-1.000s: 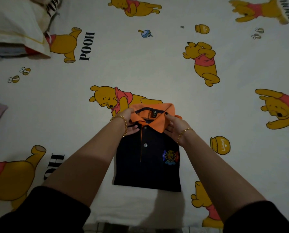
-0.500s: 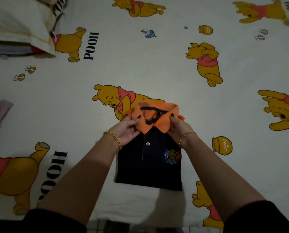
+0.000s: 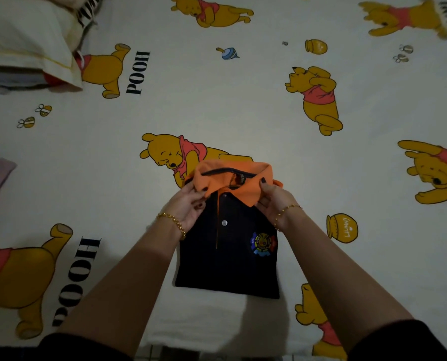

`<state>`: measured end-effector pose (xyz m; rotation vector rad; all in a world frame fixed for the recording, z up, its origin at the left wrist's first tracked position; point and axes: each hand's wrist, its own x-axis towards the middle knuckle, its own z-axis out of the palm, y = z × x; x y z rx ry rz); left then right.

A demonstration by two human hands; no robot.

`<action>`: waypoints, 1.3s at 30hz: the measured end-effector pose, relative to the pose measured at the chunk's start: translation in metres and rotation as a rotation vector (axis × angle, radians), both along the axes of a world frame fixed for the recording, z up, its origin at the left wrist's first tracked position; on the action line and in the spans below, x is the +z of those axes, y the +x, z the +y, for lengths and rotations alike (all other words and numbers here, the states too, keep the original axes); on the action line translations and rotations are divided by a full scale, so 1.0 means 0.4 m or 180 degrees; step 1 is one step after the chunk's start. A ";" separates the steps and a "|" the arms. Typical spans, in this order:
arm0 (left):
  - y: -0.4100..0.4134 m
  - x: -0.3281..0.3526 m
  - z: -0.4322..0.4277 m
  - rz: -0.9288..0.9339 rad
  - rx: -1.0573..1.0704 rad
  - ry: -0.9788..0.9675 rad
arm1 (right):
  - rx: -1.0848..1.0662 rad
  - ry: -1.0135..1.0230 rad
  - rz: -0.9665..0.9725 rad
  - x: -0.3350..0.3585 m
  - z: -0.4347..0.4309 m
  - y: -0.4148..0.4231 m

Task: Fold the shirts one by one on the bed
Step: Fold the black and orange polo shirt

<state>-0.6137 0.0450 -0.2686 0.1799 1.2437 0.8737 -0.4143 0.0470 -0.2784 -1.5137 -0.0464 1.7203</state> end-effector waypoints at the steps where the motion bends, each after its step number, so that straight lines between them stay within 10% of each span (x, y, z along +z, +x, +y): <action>1: -0.003 -0.008 0.000 0.0281 -0.0193 -0.0080 | 0.0042 -0.0050 -0.0171 -0.001 0.003 0.004; 7: 0.006 -0.012 0.073 0.3220 -0.0551 0.0153 | 0.0678 -0.0141 -0.2402 0.016 0.054 0.024; 13: 0.021 -0.044 0.150 0.3784 -0.1849 0.0091 | 0.2018 -0.0036 -0.3823 -0.013 0.126 0.009; 17: 0.037 -0.031 0.165 0.4391 -0.1441 0.0292 | 0.1823 0.0292 -0.4229 -0.015 0.137 0.032; 27: 0.009 -0.054 0.142 0.3659 -0.0385 0.0251 | 0.1005 0.0540 -0.3747 -0.059 0.098 0.053; 39: -0.014 -0.065 -0.185 0.3582 -0.1070 0.0296 | 0.1206 0.0165 -0.3453 -0.050 -0.221 -0.010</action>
